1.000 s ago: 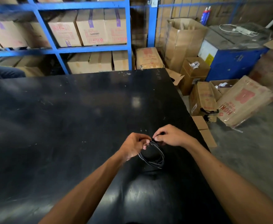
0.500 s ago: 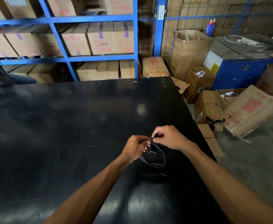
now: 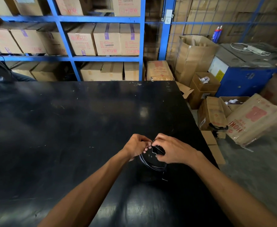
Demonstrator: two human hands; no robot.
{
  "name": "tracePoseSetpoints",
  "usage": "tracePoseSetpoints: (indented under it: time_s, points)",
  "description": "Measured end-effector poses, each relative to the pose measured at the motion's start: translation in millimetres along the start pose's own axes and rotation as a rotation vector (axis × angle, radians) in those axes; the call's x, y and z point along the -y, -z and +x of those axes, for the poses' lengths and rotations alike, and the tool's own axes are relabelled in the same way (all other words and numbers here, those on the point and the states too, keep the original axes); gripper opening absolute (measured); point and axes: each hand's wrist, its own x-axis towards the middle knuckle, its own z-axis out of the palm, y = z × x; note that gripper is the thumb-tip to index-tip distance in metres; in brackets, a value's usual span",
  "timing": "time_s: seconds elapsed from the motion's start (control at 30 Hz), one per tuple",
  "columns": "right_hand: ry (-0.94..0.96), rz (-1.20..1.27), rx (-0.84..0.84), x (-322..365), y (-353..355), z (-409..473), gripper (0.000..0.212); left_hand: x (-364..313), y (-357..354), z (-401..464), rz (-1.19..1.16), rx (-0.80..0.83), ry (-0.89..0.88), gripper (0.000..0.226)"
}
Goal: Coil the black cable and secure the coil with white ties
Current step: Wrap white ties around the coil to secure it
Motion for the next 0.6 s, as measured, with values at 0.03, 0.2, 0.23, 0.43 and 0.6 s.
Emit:
tracePoseSetpoints:
  time_s: [0.03,0.2,0.23,0.43,0.6]
  points:
    - [0.023,-0.034,0.002,1.2,-2.4,-1.4,0.052,-1.3,1.5,0.8,-0.009,-0.002,0.016,0.022]
    - [0.146,-0.241,-0.143,10.1,-7.0,-2.9,0.045,-7.9,5.3,0.5,-0.073,-0.017,0.043,0.027]
    - [0.179,-0.306,-0.158,12.0,-6.7,-2.0,0.036,-8.7,5.5,0.0,-0.078,-0.024,0.044,0.025]
    - [0.197,-0.407,-0.156,12.5,-10.4,3.2,0.042,-4.0,8.1,-4.5,-0.005,-0.033,-0.050,0.020]
    - [-0.083,0.077,-0.309,13.3,-9.7,6.4,0.011,7.1,7.9,-12.2,0.165,-0.023,-0.214,0.024]
